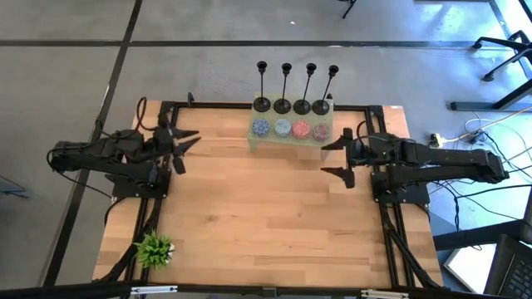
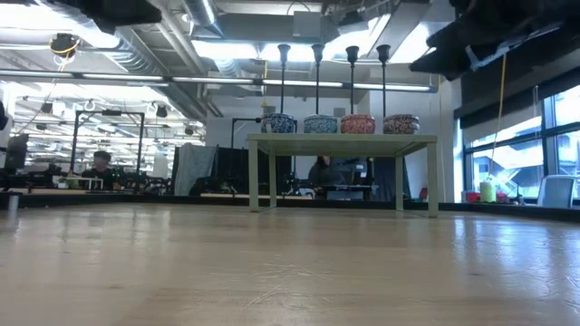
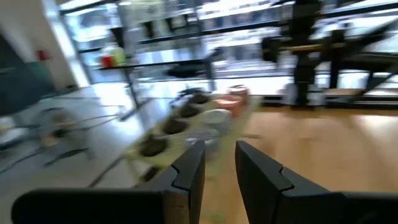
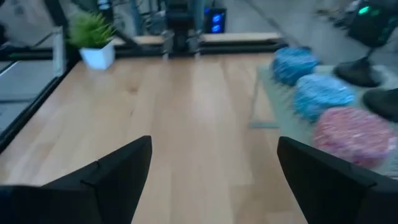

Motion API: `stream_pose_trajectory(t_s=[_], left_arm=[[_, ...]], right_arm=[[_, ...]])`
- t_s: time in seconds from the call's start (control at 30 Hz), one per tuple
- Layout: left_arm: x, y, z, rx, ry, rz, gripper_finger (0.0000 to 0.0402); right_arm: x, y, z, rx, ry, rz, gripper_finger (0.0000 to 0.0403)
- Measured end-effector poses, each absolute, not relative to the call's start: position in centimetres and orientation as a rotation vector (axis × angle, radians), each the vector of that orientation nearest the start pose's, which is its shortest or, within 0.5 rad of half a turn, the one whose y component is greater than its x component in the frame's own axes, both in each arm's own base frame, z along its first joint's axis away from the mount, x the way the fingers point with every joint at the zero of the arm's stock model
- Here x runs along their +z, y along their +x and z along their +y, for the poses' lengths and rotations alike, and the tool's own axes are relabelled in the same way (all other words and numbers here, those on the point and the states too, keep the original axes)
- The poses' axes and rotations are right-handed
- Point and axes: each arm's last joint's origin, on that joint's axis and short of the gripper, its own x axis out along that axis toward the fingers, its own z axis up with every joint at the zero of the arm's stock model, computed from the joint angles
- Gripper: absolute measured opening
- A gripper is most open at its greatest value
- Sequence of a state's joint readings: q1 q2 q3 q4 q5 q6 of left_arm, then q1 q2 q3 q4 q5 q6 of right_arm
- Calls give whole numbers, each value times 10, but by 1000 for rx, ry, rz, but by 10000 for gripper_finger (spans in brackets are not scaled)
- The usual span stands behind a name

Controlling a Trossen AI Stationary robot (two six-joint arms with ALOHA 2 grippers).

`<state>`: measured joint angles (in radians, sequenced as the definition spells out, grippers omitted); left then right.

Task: Pick & Place candle stick holders
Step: Return to Home Position

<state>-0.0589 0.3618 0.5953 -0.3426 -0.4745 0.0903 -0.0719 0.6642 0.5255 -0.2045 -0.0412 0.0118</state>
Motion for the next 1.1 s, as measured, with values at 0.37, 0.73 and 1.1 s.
stream_pose_trajectory(t_s=[0.37,0.73,1.1], left_arm=[[302,91,9,449,122,126,84],[296,92,2,193,187,182,6],[300,76,6,300,192,129,1]], right_arm=[[268,157,-11,-72,47,241,350],[262,161,-13,-104,-2,295,259],[267,156,-13,-130,-1,263,8]])
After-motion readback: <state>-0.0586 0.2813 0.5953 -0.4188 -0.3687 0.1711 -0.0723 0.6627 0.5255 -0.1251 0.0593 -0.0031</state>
